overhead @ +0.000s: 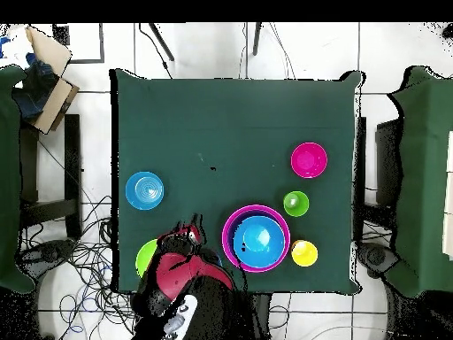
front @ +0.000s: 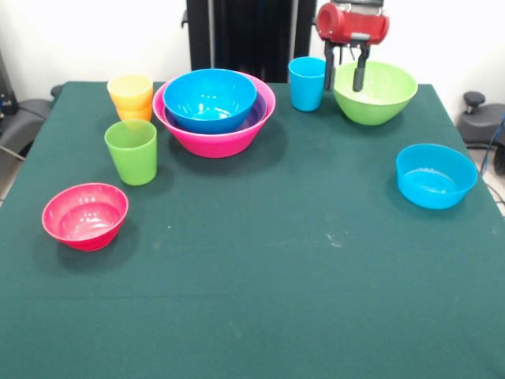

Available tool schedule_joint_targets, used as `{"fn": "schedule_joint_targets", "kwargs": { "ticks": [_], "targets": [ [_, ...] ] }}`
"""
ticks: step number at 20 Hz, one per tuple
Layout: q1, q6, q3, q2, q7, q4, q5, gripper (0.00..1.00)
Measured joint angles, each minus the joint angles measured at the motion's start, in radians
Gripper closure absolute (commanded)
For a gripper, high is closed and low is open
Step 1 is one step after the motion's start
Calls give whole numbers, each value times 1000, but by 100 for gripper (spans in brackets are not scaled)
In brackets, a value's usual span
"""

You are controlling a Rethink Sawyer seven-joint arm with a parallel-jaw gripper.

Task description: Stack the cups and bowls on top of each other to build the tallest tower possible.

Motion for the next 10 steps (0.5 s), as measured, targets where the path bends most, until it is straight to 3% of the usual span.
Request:
{"fn": "schedule_joint_targets", "kwargs": {
  "ticks": [6, 10],
  "targets": [
    [11, 0, -3, -35, 0, 5, 4, 0],
    [61, 0, -24, -27, 0, 5, 19, 0]
  ]
}}
